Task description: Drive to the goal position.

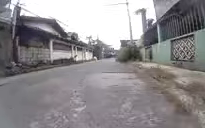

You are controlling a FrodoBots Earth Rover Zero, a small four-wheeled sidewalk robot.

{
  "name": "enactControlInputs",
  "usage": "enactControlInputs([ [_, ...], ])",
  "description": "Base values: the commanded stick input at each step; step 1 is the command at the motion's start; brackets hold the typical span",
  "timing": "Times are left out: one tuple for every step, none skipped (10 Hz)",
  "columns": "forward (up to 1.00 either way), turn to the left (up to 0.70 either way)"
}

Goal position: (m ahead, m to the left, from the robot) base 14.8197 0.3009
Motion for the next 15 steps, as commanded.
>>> enactControlInputs([
  [1.00, -0.04],
  [1.00, 0.01],
  [1.00, 0.01],
  [1.00, 0.01],
  [1.00, 0.01],
  [1.00, 0.01],
  [1.00, 0.01],
  [1.00, 0.01],
  [1.00, -0.08],
  [1.00, -0.39],
  [1.00, -0.39],
  [1.00, -0.27],
  [1.00, 0.01],
  [1.00, 0.01],
  [1.00, 0.01],
])
